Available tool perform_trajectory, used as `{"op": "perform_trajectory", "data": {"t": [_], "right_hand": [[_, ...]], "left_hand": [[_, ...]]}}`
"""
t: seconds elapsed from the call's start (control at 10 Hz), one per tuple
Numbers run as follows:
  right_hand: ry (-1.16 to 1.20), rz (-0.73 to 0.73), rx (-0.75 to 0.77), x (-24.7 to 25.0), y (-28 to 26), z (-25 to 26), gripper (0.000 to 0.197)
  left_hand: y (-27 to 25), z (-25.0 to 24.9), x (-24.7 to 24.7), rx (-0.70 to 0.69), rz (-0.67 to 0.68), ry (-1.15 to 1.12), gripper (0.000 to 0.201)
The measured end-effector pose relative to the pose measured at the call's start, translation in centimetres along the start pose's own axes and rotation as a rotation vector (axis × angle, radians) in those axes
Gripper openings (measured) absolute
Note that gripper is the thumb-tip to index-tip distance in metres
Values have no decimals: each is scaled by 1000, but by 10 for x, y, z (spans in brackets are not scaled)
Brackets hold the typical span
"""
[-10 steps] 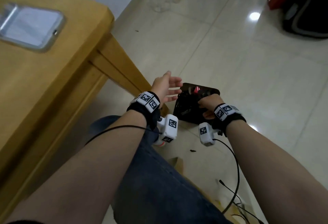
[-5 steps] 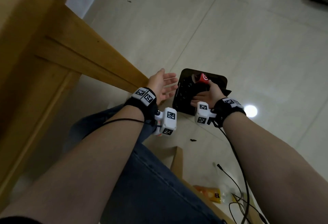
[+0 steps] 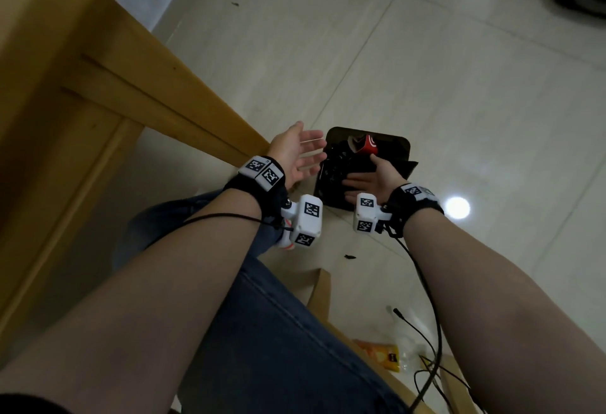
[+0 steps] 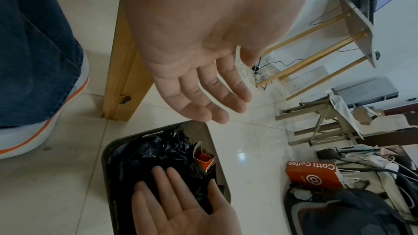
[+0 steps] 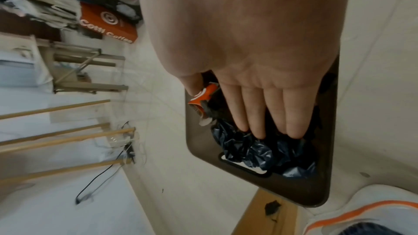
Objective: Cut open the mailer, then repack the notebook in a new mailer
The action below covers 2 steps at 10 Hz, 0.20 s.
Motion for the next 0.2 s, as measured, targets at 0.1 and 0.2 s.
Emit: {"op": "perform_trajectory", "data": {"t": [0.1,0.2], "right_hand": [[-37,-6,37,-3,-15,7,58],[-102,-23,87,-17,-42,20,46]], "left_hand": [[-11,-5,0,-24,23,-13,43],[-24,-13,-2,-58,45,-18,43]]}}
Point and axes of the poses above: each hand's wrist, its own y-axis towards the middle knuckle, its own x-axis out of the back of the hand, z = x × y, the point moved 8 cm from there along y, towards the middle knuckle, and after that the axes turned 11 degrees about -y, right-handed, at the moved point
